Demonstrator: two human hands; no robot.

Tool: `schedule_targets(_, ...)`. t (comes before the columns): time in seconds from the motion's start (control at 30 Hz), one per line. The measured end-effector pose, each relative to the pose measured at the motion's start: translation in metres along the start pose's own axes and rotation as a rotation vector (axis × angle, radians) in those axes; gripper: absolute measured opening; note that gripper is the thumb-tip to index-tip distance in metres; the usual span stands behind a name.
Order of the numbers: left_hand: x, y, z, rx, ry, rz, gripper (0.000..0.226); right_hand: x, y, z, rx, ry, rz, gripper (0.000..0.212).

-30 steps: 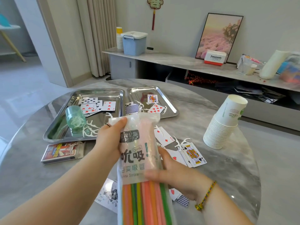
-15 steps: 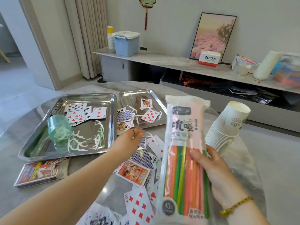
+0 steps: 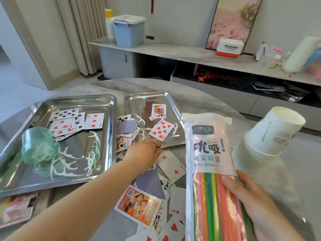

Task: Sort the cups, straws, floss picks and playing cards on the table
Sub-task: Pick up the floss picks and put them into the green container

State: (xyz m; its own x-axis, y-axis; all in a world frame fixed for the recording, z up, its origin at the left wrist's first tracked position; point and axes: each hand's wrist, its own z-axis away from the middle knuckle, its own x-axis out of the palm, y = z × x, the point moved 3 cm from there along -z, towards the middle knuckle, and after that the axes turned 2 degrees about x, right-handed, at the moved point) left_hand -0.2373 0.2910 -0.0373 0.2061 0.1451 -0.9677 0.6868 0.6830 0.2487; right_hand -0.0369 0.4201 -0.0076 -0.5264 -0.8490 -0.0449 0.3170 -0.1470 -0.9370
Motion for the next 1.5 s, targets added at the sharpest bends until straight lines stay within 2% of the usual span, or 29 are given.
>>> schedule_targets(0.23, -0.006, 0.001, 0.039, -0.03, -0.071, -0.12, 0.045, -0.001, 0.001, 0.003, -0.002, -0.095, -0.046, 0.113)
schedule_targets(0.37, -0.017, 0.012, 0.034, -0.083, 0.042, -0.072, 0.041, -0.003, -0.001, 0.004, -0.026, -0.092, -0.053, 0.113)
schedule_targets(0.43, -0.012, 0.019, 0.016, -0.08, 0.027, -0.012, 0.054, -0.002, -0.002, 0.004, -0.025, -0.095, -0.058, 0.111)
schedule_targets(0.5, -0.004, 0.027, -0.005, -0.083, -0.071, 0.025, 0.074, -0.003, -0.001, 0.003, -0.02, -0.091, -0.062, 0.111)
schedule_targets(0.57, 0.004, 0.031, -0.023, -0.098, -0.163, 0.001, 0.083, -0.005, 0.001, 0.0, -0.015, -0.079, -0.054, 0.11)
schedule_targets(0.67, 0.007, 0.033, -0.035, -0.106, -0.21, -0.099, 0.08, -0.005, 0.005, -0.003, -0.003, -0.083, -0.026, 0.111)
schedule_targets(0.83, 0.004, 0.032, -0.039, -0.121, -0.253, -0.073, 0.07, -0.004, 0.008, -0.005, 0.005, -0.087, -0.01, 0.102)
schedule_targets(1.0, -0.001, 0.025, -0.038, -0.155, -0.366, 0.008, 0.065, -0.005, 0.009, -0.006, 0.007, -0.07, -0.007, 0.091)
schedule_targets(1.13, 0.0, 0.024, -0.039, -0.191, -0.41, 0.059, 0.061, -0.006, 0.01, -0.007, -0.001, -0.063, 0.003, 0.106)
schedule_targets(1.27, -0.002, 0.025, -0.038, -0.229, -0.4, 0.119, 0.047, -0.006, 0.009, -0.007, -0.007, -0.08, -0.02, 0.107)
schedule_targets(1.5, -0.006, 0.025, -0.035, -0.237, -0.35, 0.129, 0.044, -0.007, 0.009, -0.007, -0.007, -0.077, -0.03, 0.11)
